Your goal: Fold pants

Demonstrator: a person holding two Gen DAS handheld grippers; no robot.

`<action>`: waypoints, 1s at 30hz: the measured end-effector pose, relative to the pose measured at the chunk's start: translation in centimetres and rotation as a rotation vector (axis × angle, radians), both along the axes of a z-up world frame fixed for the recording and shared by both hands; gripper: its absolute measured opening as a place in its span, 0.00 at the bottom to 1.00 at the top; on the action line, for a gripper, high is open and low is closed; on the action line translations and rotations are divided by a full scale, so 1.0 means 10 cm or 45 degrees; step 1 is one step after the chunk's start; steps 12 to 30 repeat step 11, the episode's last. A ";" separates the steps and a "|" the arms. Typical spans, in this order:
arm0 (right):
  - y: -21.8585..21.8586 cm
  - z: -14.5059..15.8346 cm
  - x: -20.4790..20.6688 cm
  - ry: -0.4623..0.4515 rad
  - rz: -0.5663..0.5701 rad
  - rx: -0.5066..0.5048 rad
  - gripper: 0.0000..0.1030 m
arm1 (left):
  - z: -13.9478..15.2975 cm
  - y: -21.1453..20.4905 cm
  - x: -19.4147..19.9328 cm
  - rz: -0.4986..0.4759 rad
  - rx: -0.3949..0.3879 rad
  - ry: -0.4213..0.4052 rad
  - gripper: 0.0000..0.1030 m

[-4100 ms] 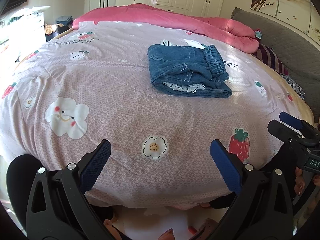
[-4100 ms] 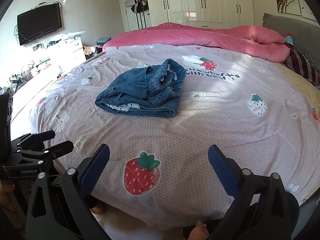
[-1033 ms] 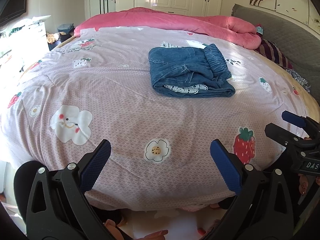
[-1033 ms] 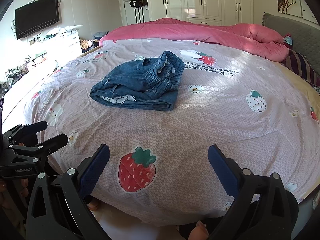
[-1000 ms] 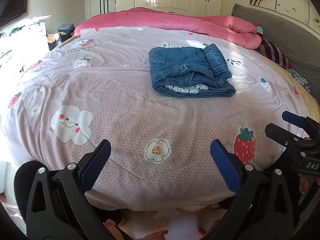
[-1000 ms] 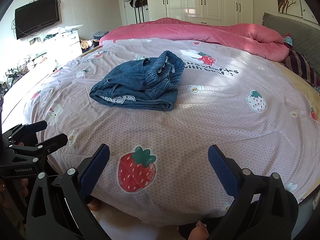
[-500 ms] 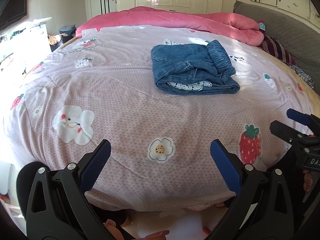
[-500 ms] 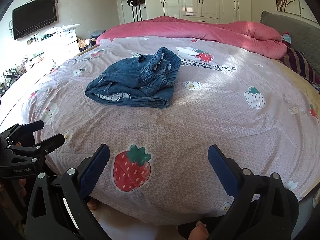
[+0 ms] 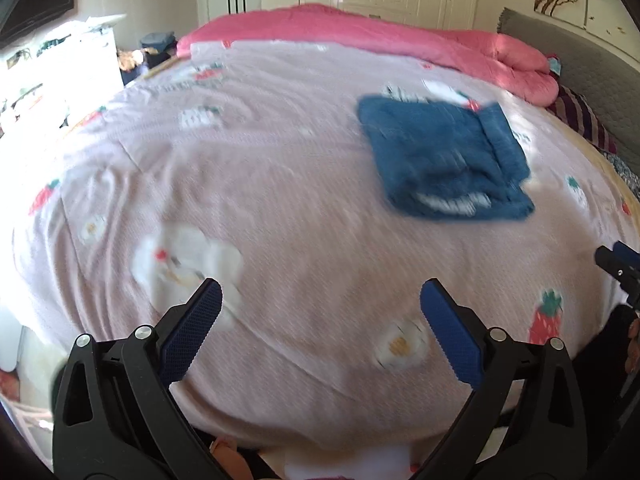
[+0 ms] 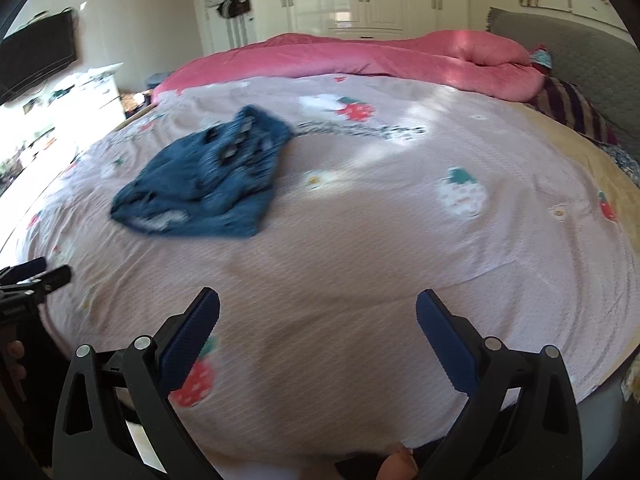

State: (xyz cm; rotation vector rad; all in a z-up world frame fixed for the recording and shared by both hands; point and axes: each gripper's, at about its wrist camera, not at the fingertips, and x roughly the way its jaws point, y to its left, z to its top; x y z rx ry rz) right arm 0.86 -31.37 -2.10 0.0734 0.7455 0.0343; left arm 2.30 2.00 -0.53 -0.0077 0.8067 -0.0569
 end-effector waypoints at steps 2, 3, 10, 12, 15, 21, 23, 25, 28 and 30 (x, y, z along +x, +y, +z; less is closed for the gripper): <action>-0.31 0.04 0.17 -0.011 -0.094 -0.010 0.96 | 0.12 0.22 0.17 0.046 -0.019 -0.055 0.91; -0.44 0.05 0.25 -0.013 -0.132 -0.021 0.96 | 0.16 0.35 0.30 0.087 -0.020 -0.063 0.91; -1.78 -0.04 1.16 0.091 -0.506 -0.154 0.96 | -0.16 1.49 1.73 0.483 0.244 0.143 0.91; -2.01 -0.12 1.34 0.146 -0.574 -0.149 0.96 | -0.22 1.59 1.85 0.512 0.269 0.160 0.91; -2.01 -0.12 1.34 0.146 -0.574 -0.149 0.96 | -0.22 1.59 1.85 0.512 0.269 0.160 0.91; -2.01 -0.12 1.34 0.146 -0.574 -0.149 0.96 | -0.22 1.59 1.85 0.512 0.269 0.160 0.91; -2.01 -0.12 1.34 0.146 -0.574 -0.149 0.96 | -0.22 1.59 1.85 0.512 0.269 0.160 0.91; -2.01 -0.12 1.34 0.146 -0.574 -0.149 0.96 | -0.22 1.59 1.85 0.512 0.269 0.160 0.91; -2.01 -0.12 1.34 0.146 -0.574 -0.149 0.96 | -0.22 1.59 1.85 0.512 0.269 0.160 0.91; -2.01 -0.12 1.34 0.146 -0.574 -0.149 0.96 | -0.22 1.59 1.85 0.512 0.269 0.160 0.91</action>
